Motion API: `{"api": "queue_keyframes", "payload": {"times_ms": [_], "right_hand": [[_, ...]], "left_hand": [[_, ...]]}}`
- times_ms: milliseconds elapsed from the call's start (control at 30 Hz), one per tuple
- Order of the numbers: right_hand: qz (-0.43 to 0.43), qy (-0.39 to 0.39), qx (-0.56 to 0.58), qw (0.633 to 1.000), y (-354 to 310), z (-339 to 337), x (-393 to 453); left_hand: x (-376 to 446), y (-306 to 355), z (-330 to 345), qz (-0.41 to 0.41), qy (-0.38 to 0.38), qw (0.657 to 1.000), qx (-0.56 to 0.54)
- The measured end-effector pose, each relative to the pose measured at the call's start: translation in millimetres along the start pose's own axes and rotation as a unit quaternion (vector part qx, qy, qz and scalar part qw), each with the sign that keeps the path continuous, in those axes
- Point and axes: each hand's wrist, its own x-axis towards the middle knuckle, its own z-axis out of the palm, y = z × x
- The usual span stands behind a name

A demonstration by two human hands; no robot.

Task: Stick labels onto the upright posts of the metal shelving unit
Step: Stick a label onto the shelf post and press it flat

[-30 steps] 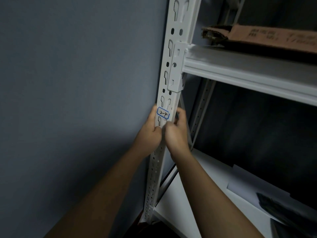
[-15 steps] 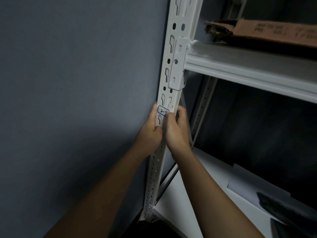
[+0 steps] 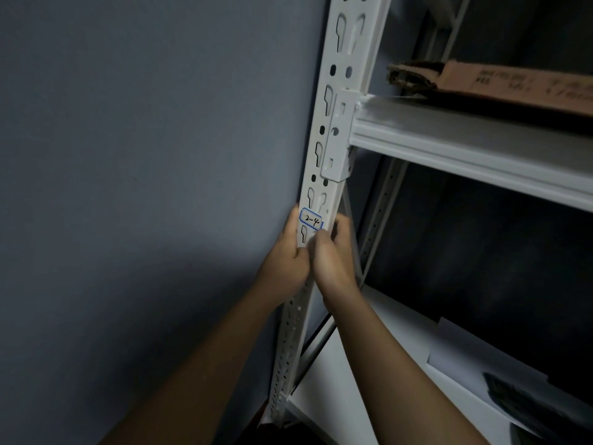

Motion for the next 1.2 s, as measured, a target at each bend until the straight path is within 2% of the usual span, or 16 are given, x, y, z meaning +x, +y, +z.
{"api": "queue_keyframes", "payload": {"times_ms": [167,633,733,867,1000,1200], "right_hand": [[-0.013,-0.032,0.038,0.999,-4.5,-13.0,-3.7],[0.019,0.001,0.052,0.998,-12.7,-3.2,1.2],[0.022,0.009,0.027,0.999,-7.0,-1.4,2.5],[0.008,-0.012,0.044,0.999,1.9,-7.1,0.7],[-0.05,-0.058,0.06,0.995,13.1,-19.5,-6.0],[-0.125,-0.029,0.073,0.989,17.7,-21.3,-5.5]], "left_hand": [[-1.9,5.2,-1.8,0.005,-0.001,1.0,0.025],[0.6,-1.9,-2.6,-0.008,-0.009,1.0,0.014],[0.0,-0.6,-3.1,-0.004,-0.012,1.0,0.007],[1.4,-4.0,-5.2,-0.001,-0.02,1.0,0.007],[-3.1,-7.7,-8.3,0.022,0.034,0.994,0.098],[-26.7,17.0,-6.4,0.173,0.152,0.951,0.206]]}}
